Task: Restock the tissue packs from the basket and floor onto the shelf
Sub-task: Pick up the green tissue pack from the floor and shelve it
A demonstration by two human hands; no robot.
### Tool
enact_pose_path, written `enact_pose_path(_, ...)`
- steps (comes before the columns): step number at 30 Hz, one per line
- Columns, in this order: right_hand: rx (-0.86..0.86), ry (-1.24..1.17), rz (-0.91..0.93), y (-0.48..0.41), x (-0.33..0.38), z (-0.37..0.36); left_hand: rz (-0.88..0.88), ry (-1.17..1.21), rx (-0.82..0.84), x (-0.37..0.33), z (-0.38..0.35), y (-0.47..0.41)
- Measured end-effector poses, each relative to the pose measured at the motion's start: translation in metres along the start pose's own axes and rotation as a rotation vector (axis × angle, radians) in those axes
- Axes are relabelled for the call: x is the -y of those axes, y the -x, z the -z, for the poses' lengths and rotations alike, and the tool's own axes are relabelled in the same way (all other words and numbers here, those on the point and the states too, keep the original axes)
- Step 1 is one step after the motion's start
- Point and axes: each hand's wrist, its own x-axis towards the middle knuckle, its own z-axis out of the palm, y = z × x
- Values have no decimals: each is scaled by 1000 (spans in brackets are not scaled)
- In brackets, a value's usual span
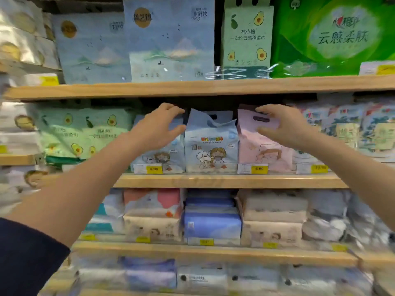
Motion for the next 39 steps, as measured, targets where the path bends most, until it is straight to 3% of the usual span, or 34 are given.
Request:
enact_pose_path(11,452,-125,10,168,23,-67,315,-28,367,-13,-47,247)
enact_pose_path(18,650,-175,98,266,80,-101,584,-47,444,-19,-27,393)
enact_pose_path(26,840,-284,301,316,205,-145,829,-158,459,12,42,545)
enact_pose_path(31,868,-325,451,339,306,-179,995,-243,491,41,95,643)
enact_pose_path(39,982,-391,552,380,464,-230,1176,-292,505,98,174,763)
